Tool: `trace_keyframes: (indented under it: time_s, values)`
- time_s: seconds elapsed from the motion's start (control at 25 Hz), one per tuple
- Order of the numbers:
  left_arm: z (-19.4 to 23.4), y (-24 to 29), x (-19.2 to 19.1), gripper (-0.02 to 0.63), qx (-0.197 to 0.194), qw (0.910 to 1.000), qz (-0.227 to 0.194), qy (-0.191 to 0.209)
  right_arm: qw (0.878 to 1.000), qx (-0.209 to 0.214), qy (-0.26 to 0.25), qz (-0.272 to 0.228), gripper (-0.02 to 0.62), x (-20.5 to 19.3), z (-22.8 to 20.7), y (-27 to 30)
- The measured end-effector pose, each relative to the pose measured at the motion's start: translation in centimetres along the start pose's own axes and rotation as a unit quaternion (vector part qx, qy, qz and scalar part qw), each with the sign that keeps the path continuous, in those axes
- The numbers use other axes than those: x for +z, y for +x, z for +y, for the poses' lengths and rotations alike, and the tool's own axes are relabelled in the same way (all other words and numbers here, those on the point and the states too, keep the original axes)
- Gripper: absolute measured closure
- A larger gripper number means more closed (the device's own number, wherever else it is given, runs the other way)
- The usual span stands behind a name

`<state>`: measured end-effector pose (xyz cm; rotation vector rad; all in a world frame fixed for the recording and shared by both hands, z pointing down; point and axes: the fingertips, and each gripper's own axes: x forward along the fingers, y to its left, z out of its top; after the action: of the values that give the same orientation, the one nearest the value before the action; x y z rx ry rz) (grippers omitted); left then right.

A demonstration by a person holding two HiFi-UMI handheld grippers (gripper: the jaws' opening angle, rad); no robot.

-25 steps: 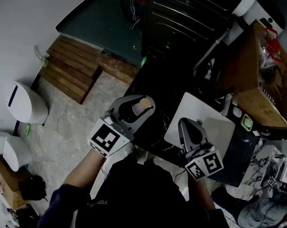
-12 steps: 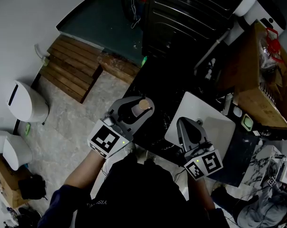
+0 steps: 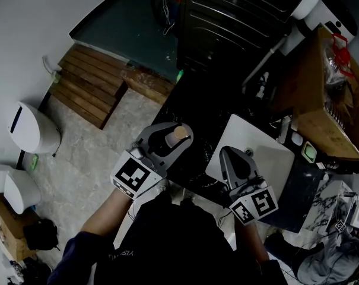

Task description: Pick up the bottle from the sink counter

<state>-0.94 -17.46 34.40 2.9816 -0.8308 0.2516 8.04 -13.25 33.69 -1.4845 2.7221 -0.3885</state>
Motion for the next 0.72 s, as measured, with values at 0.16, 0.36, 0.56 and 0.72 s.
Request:
trace_keyframes:
  time_s: [0.16,0.36,0.56,0.72]
  values:
    - [-0.03,0.15,-0.14,0.465,-0.001,1.0000,-0.001,0.000,1.000,0.000,-0.001,0.003,0.571,-0.19,-0.12,0.11]
    - [0.05,0.15,-0.11,0.465,-0.002,1.0000,0.000,-0.001,1.000,0.000,-0.002,0.006,0.571,-0.22,-0.11,0.19]
    - [0.01,0.23,-0.20,0.465,-0.003,1.0000,0.002,-0.002,1.000,0.000,-0.002,0.009,0.571,-0.31,-0.20,0.23]
    - [0.11,0.45,-0.22,0.465,-0.003,1.0000,0.003,-0.002,1.000,0.001,-0.002,0.010,0.571,-0.30,-0.33,0.37]
